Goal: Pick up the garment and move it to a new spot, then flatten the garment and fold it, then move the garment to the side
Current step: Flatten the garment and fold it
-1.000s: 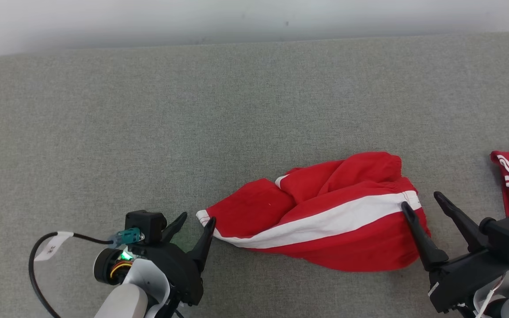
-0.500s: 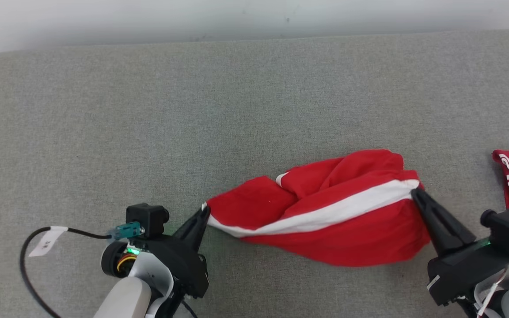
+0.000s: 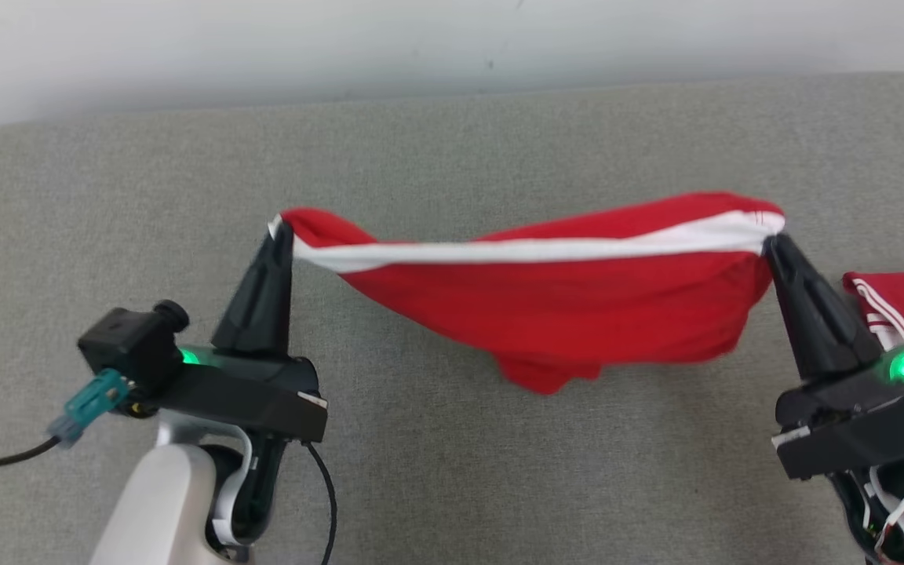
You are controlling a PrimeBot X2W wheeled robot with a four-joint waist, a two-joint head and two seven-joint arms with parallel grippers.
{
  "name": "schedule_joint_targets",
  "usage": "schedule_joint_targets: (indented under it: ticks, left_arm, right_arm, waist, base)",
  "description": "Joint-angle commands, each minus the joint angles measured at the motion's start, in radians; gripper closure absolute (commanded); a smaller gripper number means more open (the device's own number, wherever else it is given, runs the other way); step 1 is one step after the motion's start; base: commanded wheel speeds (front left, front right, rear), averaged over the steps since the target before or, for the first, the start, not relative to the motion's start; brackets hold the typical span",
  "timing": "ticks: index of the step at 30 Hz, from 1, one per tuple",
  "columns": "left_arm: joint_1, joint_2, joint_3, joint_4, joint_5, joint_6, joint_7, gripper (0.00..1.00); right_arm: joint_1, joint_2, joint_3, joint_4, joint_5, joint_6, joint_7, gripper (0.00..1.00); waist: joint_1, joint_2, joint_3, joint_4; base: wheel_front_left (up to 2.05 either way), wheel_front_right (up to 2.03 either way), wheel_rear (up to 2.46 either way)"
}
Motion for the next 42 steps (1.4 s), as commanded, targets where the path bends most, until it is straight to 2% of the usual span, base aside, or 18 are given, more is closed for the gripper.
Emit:
schedule_joint_targets:
  ticks: [1, 7, 14, 20, 24, 28, 33, 39, 40, 42]
  left_arm:
    - [-0.001, 0.012, 0.006, -0.037, 0.02, 0.013, -0.009, 1.0]
    - [-0.033, 0.022, 0.019, -0.193, 0.075, 0.052, -0.046, 1.0]
    - [-0.058, 0.035, 0.013, -0.312, 0.126, 0.08, -0.043, 1.0]
    - [-0.077, 0.049, -0.001, -0.392, 0.163, 0.09, -0.022, 1.0]
    - [-0.108, 0.053, -0.008, -0.393, 0.166, 0.082, -0.009, 1.0]
    - [-0.176, 0.059, -0.007, -0.324, 0.144, 0.057, 0.003, 1.0]
    - [-0.323, 0.069, 0.009, -0.142, 0.112, 0.017, 0.008, 1.0]
    - [-0.544, 0.065, 0.016, 0.139, 0.096, -0.029, -0.007, 1.0]
    - [-0.624, 0.067, 0.022, 0.239, 0.101, -0.038, -0.027, 1.0]
    - [-0.702, 0.07, 0.027, 0.337, 0.109, -0.044, -0.051, 1.0]
  right_arm:
    - [-0.023, 0.003, -0.005, -0.012, 0.013, 0.0, 0.002, 1.0]
    - [-0.081, 0.005, -0.009, -0.056, 0.047, 0.0, 0.024, 1.0]
    - [-0.11, 0.004, -0.014, -0.103, 0.082, 0.0, 0.055, 1.0]
    - [-0.124, 0.009, -0.023, -0.134, 0.094, 0.0, 0.067, 1.0]
    - [-0.145, 0.028, -0.043, -0.123, 0.098, 0.0, 0.062, 1.0]
    - [-0.224, 0.042, -0.034, -0.07, 0.099, 0.0, 0.049, 1.0]
    - [-0.407, 0.044, 0.026, 0.069, 0.111, 0.0, 0.021, 1.0]
    - [-0.674, 0.06, 0.123, 0.316, 0.136, 0.0, -0.052, 1.0]
    - [-0.768, 0.071, 0.156, 0.407, 0.141, 0.0, -0.089, 1.0]
    - [-0.854, 0.089, 0.181, 0.504, 0.146, 0.0, -0.139, 1.0]
  waist:
    - [0.0, -0.0001, -0.014, -0.01]
    - [0.0, -0.0001, -0.035, -0.019]
    - [0.0, -0.0001, -0.051, -0.03]
    - [0.0, -0.0001, -0.053, -0.035]
    - [0.0, -0.0001, -0.045, -0.034]
    - [0.0, -0.0001, -0.03, -0.036]
    - [0.0, -0.0001, -0.009, -0.039]
    - [0.0, -0.0001, 0.018, -0.037]
    - [0.0, -0.0001, 0.028, -0.038]
    - [0.0, -0.0001, 0.039, -0.039]
  base:
    - [0.0, 0.0, 0.0]
    - [0.0, 0.0, 0.0]
    - [0.0, 0.0, 0.0]
    - [0.0, 0.0, 0.0]
    - [0.0, 0.0, 0.0]
    - [0.0, 0.0, 0.0]
    - [0.0, 0.0, 0.0]
    - [0.0, 0.0, 0.0]
    - [0.0, 0.0, 0.0]
    - [0.0, 0.0, 0.0]
